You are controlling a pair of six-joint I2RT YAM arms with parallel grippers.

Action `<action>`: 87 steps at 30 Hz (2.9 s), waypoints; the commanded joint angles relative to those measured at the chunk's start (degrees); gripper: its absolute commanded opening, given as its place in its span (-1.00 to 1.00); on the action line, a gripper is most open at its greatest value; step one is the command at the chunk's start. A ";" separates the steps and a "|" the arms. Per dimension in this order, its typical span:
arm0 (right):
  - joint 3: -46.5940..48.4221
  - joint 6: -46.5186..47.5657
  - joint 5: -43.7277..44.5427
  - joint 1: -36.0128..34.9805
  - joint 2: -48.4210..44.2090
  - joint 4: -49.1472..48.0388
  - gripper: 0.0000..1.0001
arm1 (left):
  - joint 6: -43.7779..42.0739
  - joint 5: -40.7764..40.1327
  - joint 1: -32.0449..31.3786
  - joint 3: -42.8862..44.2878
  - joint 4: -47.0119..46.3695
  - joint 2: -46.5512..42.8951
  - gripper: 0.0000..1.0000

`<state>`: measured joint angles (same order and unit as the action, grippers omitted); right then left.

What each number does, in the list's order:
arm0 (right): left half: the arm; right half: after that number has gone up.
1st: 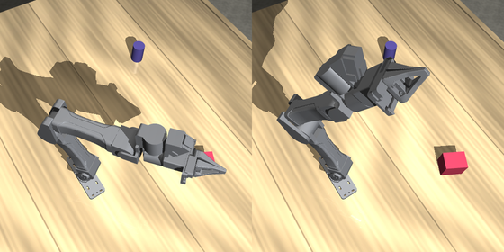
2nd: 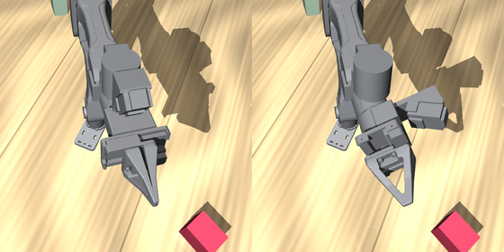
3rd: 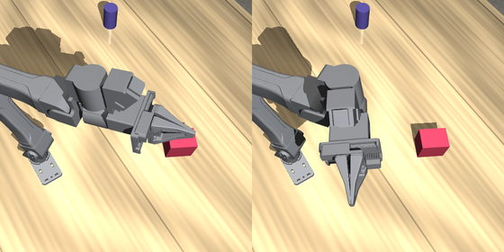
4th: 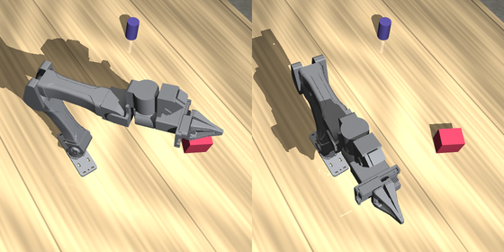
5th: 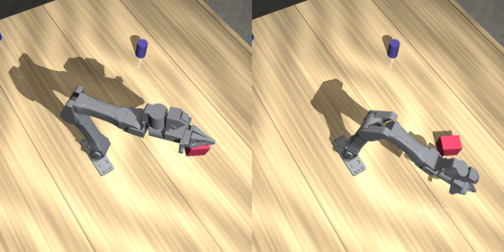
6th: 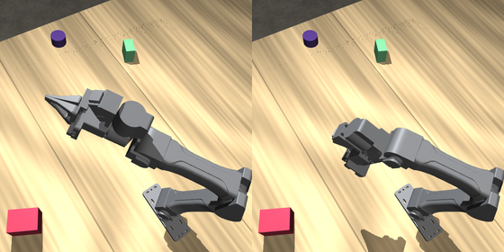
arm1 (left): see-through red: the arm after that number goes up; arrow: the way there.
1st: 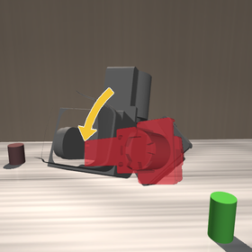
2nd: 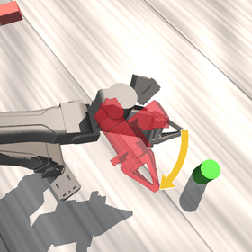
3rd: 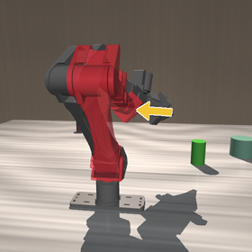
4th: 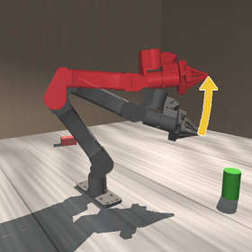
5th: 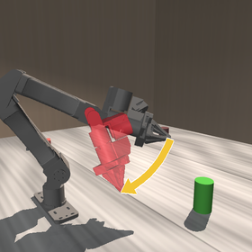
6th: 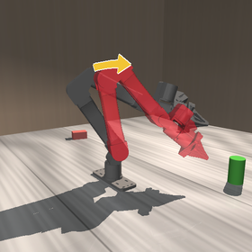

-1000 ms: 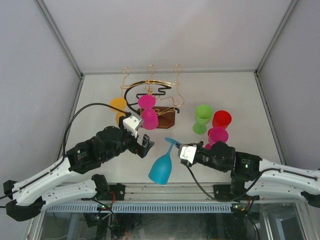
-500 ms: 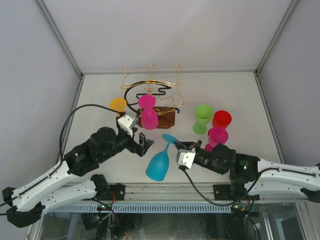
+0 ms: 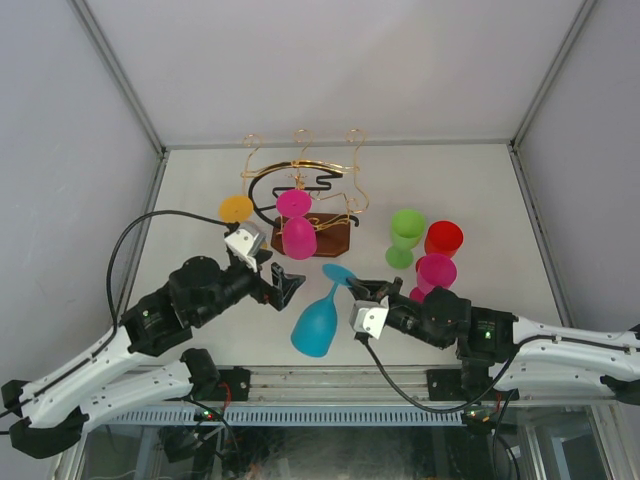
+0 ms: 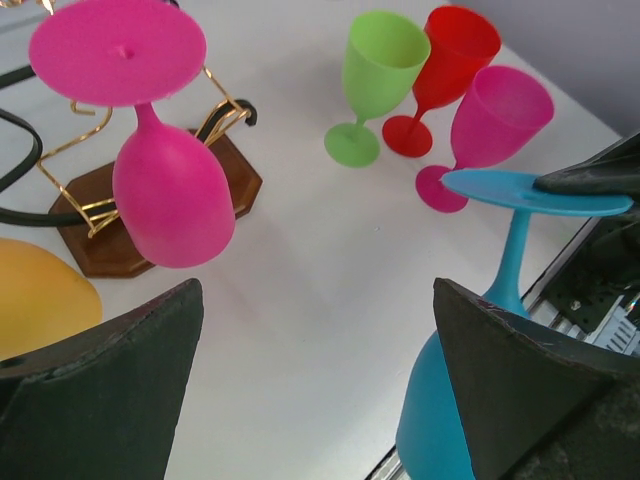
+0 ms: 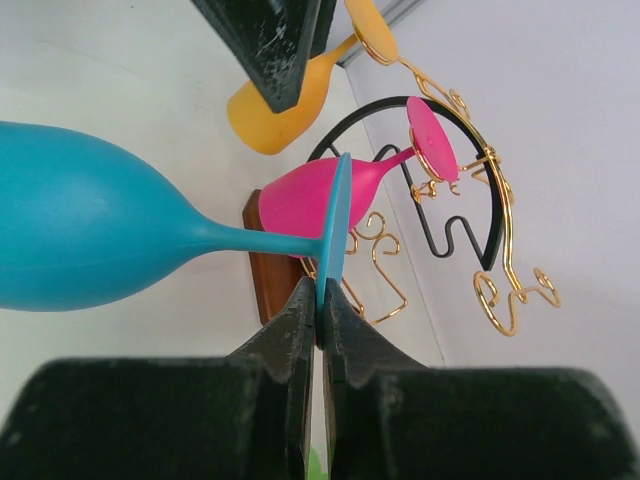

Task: Place the wine glass upside down on the wine glass rack
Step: Turn the wine glass upside down at the wine rack.

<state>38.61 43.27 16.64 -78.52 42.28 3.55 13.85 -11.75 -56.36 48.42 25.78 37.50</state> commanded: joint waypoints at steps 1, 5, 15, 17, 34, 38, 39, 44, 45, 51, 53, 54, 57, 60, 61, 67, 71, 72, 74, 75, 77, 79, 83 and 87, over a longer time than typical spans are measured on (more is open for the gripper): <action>1.63 2.58 0.33 -0.64 0.16 -4.09 -1.00 | -0.46 1.81 0.37 -0.90 -6.13 -0.98 0.99; 1.67 2.61 1.07 -0.67 0.69 -6.94 -1.00 | 0.46 3.42 0.31 -1.02 -7.30 -0.21 0.99; 2.41 7.12 3.05 -1.20 2.37 -12.31 -1.00 | 6.55 8.69 0.28 -3.80 -13.78 1.66 0.76; 2.76 7.82 3.53 -1.20 2.98 -12.89 -1.00 | 7.40 9.78 0.22 -4.34 -15.58 2.33 0.72; 3.67 6.40 2.86 -1.11 3.49 -15.06 -1.00 | 6.16 18.45 -1.03 -6.57 -21.98 3.98 0.20; 3.97 5.53 2.08 -0.95 2.99 -14.44 -1.00 | 5.78 19.08 -1.21 -6.76 -22.35 4.28 0.06; 4.12 5.37 2.01 -0.95 3.05 -13.97 -1.00 | 5.64 19.19 -1.28 -6.76 -22.47 4.33 0.02; 4.49 3.77 1.10 -0.93 3.23 -12.75 -1.00 | 5.08 19.69 -1.42 -6.53 -22.96 4.67 -0.15; 4.48 3.35 0.84 -0.93 3.24 -12.77 -1.00 | 4.93 19.67 -1.47 -6.50 -23.03 4.65 -0.16; 4.46 3.05 0.83 -0.85 3.67 -12.14 -1.00 | 4.29 19.70 -1.64 -6.93 -23.75 4.30 -0.33; 4.49 3.05 0.87 -0.77 3.61 -11.87 -1.00 | 4.02 19.82 -1.65 -6.94 -23.84 4.30 -0.39; 4.46 2.15 0.80 -0.76 3.49 -11.71 -1.00 | 3.92 19.92 -1.65 -6.94 -23.85 4.29 -0.49; 4.46 1.29 0.63 -0.67 3.40 -11.32 -1.00 | 3.86 19.73 -1.64 -6.94 -23.91 4.34 -0.74; 4.47 0.76 0.46 -0.50 3.37 -10.83 -1.00 | 3.82 19.50 -1.65 -7.02 -24.02 4.43 -0.96; 4.47 0.69 0.49 -0.43 3.39 -10.69 -1.00 | 3.90 19.51 -1.65 -7.05 -24.09 4.36 -0.99; 4.80 -0.53 0.15 -0.01 3.29 -9.36 -1.00 | 3.60 18.63 -1.64 -7.28 -24.40 4.01 -0.99; 4.90 -2.00 -0.58 0.12 2.56 -7.68 -0.90 | 3.43 16.54 -1.65 -8.11 -24.45 3.45 -1.00; 4.97 -2.38 -0.95 0.14 2.36 -7.00 -0.83 | 3.35 16.18 -1.65 -8.27 -24.46 3.27 -1.00; 5.09 -3.14 -1.68 0.12 1.84 -5.69 -0.70 | 3.14 15.33 -1.65 -8.55 -24.46 2.85 -1.00; 5.07 -3.49 -1.96 0.12 1.54 -5.14 -0.64 | 3.00 14.97 -1.65 -8.59 -24.46 2.68 -1.00; 5.07 -4.20 -2.63 0.12 1.09 -3.93 -0.50 | 2.74 14.30 -1.61 -8.53 -24.46 2.56 -1.00; 5.09 -4.97 -3.21 0.12 0.56 -2.86 -0.36 | 2.60 13.74 -1.64 -8.52 -24.38 2.55 -1.00; 5.07 -6.60 -4.73 0.12 -0.28 0.03 -0.16 | 2.10 12.97 -1.62 -8.69 -24.46 2.42 -0.99; 5.12 -9.42 -5.70 0.12 -1.24 3.61 -0.03 | 1.37 11.67 -1.60 -9.24 -24.81 1.99 -1.00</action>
<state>41.10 37.95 12.75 -78.50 42.48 4.03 17.08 2.07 -58.11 40.07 3.95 40.60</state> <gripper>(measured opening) 0.461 0.046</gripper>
